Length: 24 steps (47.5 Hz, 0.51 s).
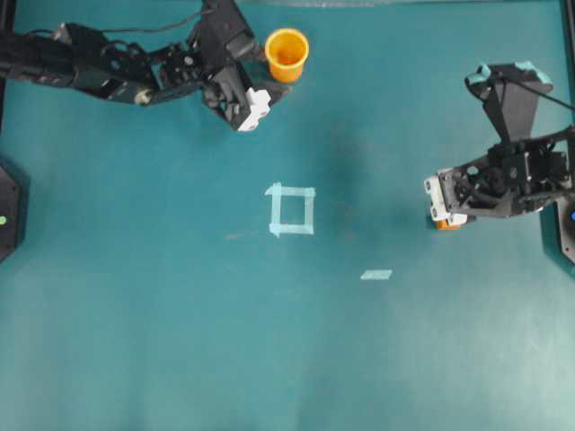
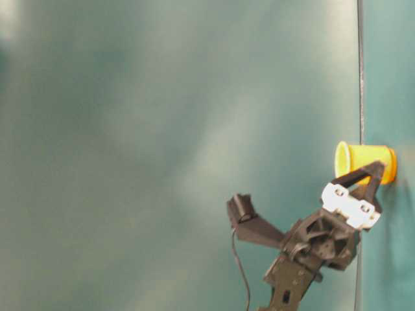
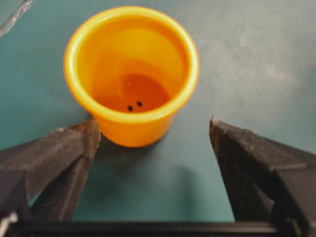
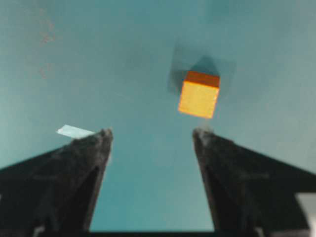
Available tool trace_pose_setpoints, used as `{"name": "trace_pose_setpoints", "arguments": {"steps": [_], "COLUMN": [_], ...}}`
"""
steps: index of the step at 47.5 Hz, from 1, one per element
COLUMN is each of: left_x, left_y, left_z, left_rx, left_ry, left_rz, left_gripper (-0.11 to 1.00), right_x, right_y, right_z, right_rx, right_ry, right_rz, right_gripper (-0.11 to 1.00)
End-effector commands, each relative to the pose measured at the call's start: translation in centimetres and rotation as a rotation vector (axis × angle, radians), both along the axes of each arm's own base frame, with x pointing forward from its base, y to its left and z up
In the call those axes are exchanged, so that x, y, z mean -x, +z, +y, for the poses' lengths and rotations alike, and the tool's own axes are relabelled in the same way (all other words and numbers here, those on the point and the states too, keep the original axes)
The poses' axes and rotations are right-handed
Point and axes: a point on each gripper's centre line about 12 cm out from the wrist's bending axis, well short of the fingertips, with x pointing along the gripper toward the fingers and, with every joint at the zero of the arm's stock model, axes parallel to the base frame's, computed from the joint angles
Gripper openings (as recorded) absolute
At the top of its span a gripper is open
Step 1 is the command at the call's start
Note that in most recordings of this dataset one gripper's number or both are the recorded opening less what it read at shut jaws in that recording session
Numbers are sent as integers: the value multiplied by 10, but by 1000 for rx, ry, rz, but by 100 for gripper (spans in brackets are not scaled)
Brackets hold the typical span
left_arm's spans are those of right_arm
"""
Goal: Hold the block with right arm and the cup with left arm, then put the block into the cup.
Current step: 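Grasp the orange cup with the left gripper and the cube with the right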
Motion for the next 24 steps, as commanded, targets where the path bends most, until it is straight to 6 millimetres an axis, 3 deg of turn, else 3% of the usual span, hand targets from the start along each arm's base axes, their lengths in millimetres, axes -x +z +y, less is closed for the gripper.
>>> {"name": "trace_pose_setpoints", "arguments": {"steps": [1, 24], "left_x": [-9, -33], "left_y": [11, 13], "left_z": [8, 24], "left_rx": [-21, -51], "left_ry": [8, 15], "left_rz": [-43, -105], "left_gripper": [87, 87], "right_x": [-4, -7], "right_y": [9, -4], "right_z": [0, 3], "right_rx": [8, 18], "right_ry": [5, 20], "right_rz": [-23, 53], "right_gripper": [66, 66]}}
